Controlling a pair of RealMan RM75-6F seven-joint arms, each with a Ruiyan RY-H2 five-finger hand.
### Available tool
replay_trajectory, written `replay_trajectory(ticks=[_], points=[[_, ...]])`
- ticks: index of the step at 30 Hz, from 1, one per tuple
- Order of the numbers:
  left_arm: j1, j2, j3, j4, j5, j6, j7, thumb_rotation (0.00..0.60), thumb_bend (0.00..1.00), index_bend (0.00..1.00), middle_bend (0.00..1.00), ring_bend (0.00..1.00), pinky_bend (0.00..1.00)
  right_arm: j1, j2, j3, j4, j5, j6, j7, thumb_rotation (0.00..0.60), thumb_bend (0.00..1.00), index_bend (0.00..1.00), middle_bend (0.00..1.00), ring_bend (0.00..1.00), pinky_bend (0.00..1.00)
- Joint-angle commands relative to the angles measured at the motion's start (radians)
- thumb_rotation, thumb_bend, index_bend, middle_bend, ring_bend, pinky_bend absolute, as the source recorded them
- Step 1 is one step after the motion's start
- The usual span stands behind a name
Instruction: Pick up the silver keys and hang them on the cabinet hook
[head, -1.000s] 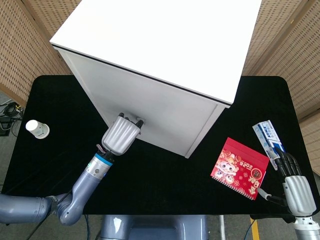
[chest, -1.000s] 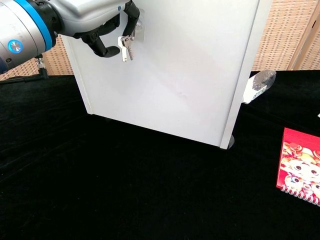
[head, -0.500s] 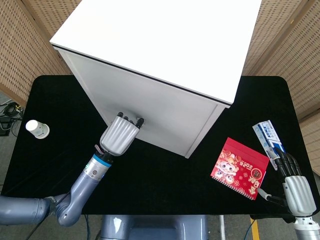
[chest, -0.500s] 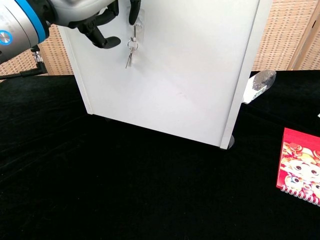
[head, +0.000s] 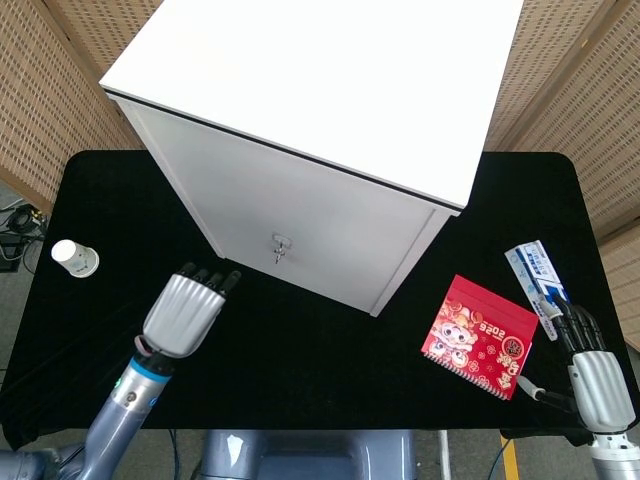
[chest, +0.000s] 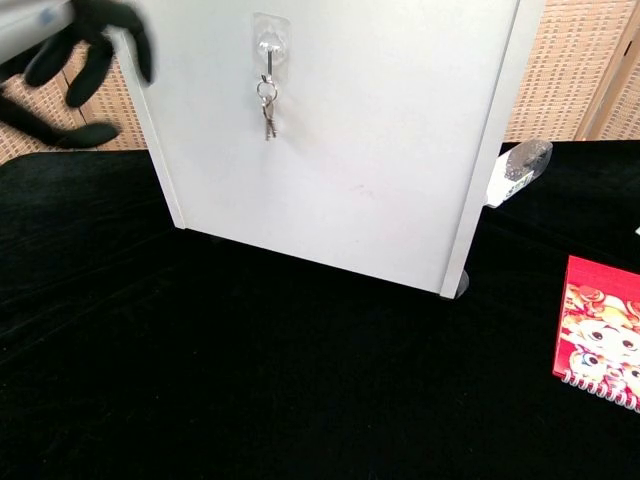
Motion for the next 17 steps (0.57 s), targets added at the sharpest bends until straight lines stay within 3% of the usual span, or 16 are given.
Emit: replay_trajectory(ticks=[1,3,7,9,11,17], points=[[0.155,0.041,0.133,0.005,0.088,0.117,-0.080,0.600,0.30,0.37,0.45,0.54,0.52,-0.001,-0.004,0.000,-0.001,-0.003,0.003,-0.009,0.600,0.11,0.00,0.00,0.00,0.00],[0.222,0.044,0.177,0.027,0.105,0.156,-0.143,0.600,0.30,0.33,0.34,0.46,0.46,-0.002,-0.007,0.001,-0.001,-0.007,0.008,-0.018,0.600,0.11,0.00,0.00,0.00,0.00],[0.318,0.070,0.234,0.036,0.086,0.184,-0.252,0.600,0.28,0.12,0.04,0.13,0.22,-0.002,-0.017,0.002,0.001,-0.014,0.012,-0.038,0.600,0.11,0.00,0.00,0.00,0.00],[0.347,0.083,0.245,0.043,0.088,0.190,-0.286,0.600,0.25,0.03,0.00,0.02,0.11,-0.002,-0.021,0.000,0.003,-0.020,0.013,-0.047,0.600,0.11,0.00,0.00,0.00,0.00],[0.387,0.094,0.250,0.069,0.098,0.210,-0.330,0.600,0.21,0.00,0.00,0.00,0.02,-0.001,-0.028,0.000,0.006,-0.026,0.015,-0.062,0.600,0.11,0.00,0.00,0.00,0.00],[0.446,0.124,0.230,0.135,0.113,0.233,-0.424,0.600,0.15,0.00,0.00,0.00,0.00,0.000,-0.039,0.000,0.008,-0.031,0.014,-0.080,0.600,0.11,0.00,0.00,0.00,0.00]])
